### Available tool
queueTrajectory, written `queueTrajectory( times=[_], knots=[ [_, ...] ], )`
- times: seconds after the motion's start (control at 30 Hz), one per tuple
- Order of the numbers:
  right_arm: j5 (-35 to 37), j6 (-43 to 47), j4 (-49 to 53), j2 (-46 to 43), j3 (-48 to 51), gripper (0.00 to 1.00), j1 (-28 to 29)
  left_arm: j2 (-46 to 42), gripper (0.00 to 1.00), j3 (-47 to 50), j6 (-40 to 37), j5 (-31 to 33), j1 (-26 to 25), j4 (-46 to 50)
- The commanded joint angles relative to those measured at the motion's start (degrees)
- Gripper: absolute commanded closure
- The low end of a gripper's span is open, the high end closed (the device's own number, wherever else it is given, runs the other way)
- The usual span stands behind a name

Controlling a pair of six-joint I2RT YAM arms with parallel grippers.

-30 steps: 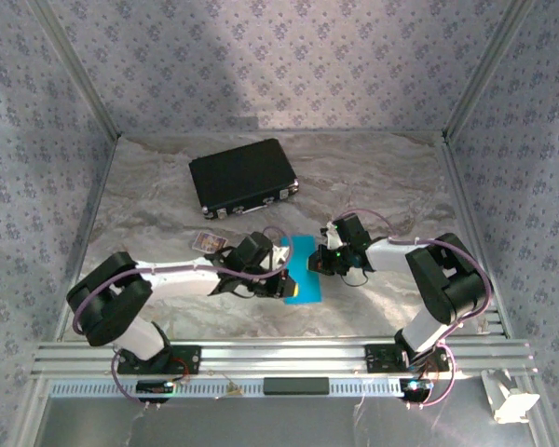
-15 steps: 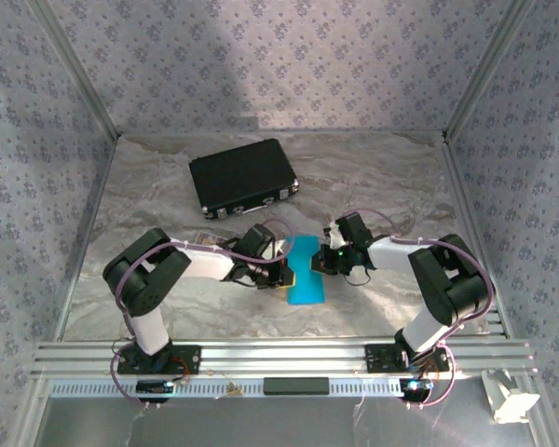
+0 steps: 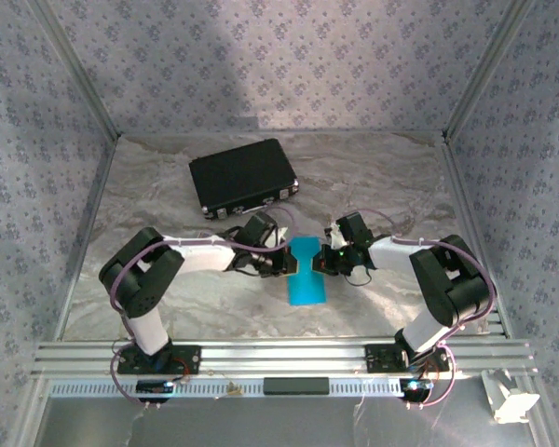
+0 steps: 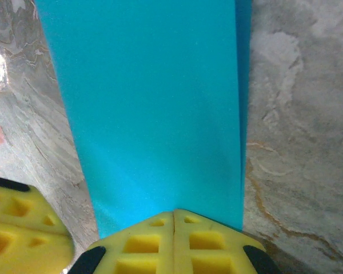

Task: Fold a paper plane with a square sheet of paper (pick it up from the middle)
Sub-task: First fold the square sheet of paper in half at the center of the table.

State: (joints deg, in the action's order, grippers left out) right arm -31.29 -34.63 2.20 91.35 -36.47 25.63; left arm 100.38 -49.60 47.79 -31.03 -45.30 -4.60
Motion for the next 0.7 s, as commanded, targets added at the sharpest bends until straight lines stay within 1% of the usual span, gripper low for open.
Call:
queueTrajectory(
  times=[0.0,0.2,0.43,0.53,0.67],
  knots=[
    [5.8,1.0,6.5,0.8,2.4,1.00,-0.6,2.2,0.96,-0.3,-0.8,-1.0,0.7,0.7],
    [6.0,0.8,5.8,0.8,3.1,1.00,-0.6,4.4,0.96,1.5,-0.8,-2.6,0.7,-0.9],
    [5.9,0.8,5.4,1.0,3.2,1.00,-0.7,6.7,0.97,1.9,-1.8,3.2,1.1,4.2],
    [5.9,0.9,5.6,1.3,3.2,1.00,-0.7,7.1,0.98,1.4,-1.3,1.3,1.1,3.0],
    [5.9,1.0,5.5,1.2,3.2,1.00,-0.7,3.2,0.98,-0.1,-0.4,-1.2,1.2,1.6]
  ],
)
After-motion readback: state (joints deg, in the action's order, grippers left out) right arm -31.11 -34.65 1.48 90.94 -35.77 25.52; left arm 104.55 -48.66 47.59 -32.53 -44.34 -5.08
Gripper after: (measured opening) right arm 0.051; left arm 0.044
